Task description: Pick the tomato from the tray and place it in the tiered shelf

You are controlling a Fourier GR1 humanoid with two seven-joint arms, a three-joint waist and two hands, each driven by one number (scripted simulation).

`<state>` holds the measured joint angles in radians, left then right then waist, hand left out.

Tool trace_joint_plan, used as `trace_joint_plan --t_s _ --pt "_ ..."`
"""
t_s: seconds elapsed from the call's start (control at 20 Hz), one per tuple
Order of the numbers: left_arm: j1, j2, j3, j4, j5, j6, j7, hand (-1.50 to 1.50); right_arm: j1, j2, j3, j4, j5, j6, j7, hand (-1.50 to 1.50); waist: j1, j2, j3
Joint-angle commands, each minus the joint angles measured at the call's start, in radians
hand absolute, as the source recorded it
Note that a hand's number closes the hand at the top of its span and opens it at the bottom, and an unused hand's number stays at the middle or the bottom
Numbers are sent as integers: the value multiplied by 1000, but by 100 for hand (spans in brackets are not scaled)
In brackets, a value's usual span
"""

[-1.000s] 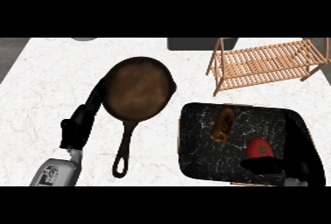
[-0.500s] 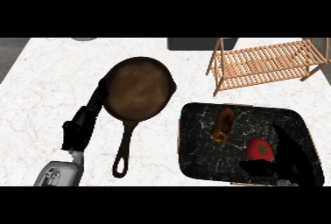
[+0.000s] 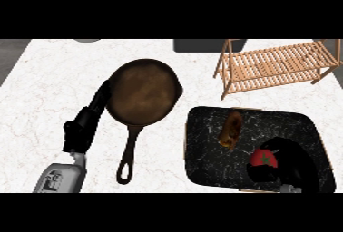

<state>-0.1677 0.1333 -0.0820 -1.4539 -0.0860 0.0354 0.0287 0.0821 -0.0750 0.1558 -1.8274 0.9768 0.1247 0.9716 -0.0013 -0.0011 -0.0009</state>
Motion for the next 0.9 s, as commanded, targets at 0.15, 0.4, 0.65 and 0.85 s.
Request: trace_joint_plan --t_s 0.15,0.4,0.65,0.85 --pt "-1 -15 8 4 -5 -5 8 0 47 -1 163 -2 33 -8 -148 150 3 0 1" --pt "-18 -18 -8 -17 -8 -12 37 0 -61 -20 394 -1 9 118 -323 150 29 -2 2" --pt "6 -11 7 10 -7 -22 -7 0 -3 -3 379 -129 -69 27 -422 150 -1 -1 2" --pt "24 -3 12 14 -13 -20 -13 0 9 73 418 -333 -123 -7 -358 150 -8 -4 1"
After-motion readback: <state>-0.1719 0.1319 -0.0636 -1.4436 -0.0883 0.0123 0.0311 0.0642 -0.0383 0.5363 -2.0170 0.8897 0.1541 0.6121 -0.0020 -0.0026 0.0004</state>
